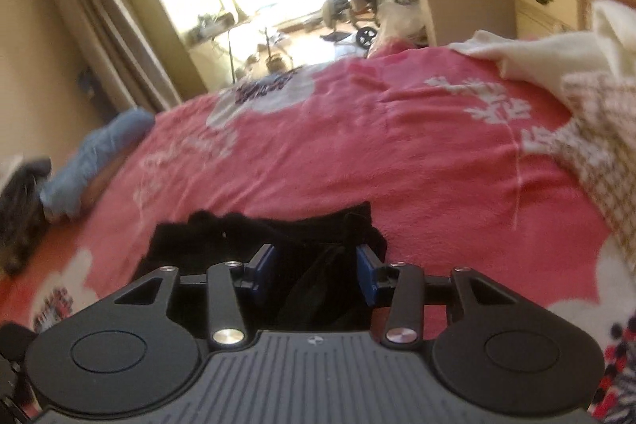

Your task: Fold clothes

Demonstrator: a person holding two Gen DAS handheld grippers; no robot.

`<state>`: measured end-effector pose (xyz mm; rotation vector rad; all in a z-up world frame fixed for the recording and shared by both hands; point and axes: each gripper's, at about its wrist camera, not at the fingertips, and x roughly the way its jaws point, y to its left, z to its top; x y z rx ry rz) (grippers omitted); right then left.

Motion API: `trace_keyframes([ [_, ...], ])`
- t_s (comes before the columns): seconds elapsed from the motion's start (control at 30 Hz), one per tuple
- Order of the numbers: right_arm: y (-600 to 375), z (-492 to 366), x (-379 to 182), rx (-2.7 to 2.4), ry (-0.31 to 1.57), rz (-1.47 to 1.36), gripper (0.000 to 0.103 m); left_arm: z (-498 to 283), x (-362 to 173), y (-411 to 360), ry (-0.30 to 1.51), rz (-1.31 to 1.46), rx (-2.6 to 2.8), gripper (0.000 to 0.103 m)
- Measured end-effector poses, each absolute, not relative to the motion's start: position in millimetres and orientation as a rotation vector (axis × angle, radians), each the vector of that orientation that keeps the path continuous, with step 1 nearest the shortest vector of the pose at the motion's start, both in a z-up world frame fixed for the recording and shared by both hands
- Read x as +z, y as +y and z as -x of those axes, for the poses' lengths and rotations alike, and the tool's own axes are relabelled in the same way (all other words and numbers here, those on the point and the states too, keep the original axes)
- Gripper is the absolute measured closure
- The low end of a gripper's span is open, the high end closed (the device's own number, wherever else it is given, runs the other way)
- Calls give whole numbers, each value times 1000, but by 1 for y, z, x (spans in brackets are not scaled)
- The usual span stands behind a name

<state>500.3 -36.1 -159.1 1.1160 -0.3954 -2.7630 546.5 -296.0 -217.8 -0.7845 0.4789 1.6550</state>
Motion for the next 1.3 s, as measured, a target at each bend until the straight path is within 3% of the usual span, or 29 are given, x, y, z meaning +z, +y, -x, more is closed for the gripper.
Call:
trace_keyframes([
  [0.03,-39,-499,-160,-2765,-353,-1129,65,-547,-218,-296,480,781,1658,54],
  [0.1,-41,-500,-157,-2756,-315,-1101,94,-549,-218,-297,479,777,1667,54],
  [0.13,-41,-502,-153,-2741,-331,-1048,100,-550,-218,-297,478,776,1671,54],
  [0.27,-34,-509,-144,-2692,-394,-878,103,-553,-217,-298,465,789,1699,54],
  [0.47,2,-497,-181,-2749,-504,-946,103,-556,-216,-297,476,790,1719,54],
  [0.53,19,-498,-194,-2766,-652,-975,103,-557,-216,-296,479,789,1722,54],
  [0.7,35,-515,-185,-2844,-832,-896,87,-556,-216,-296,475,793,1726,54],
  [0.87,10,-513,-152,-2787,-629,-891,87,-557,-216,-297,475,791,1727,54],
  [1.13,-100,-468,-140,-2593,43,-1134,87,-562,-215,-297,485,782,1743,54],
  [1.23,-125,-441,-168,-2525,153,-1262,88,-564,-214,-299,486,780,1747,54],
  [1.3,-130,-423,-184,-2553,123,-1259,94,-565,-214,-300,489,776,1751,54],
])
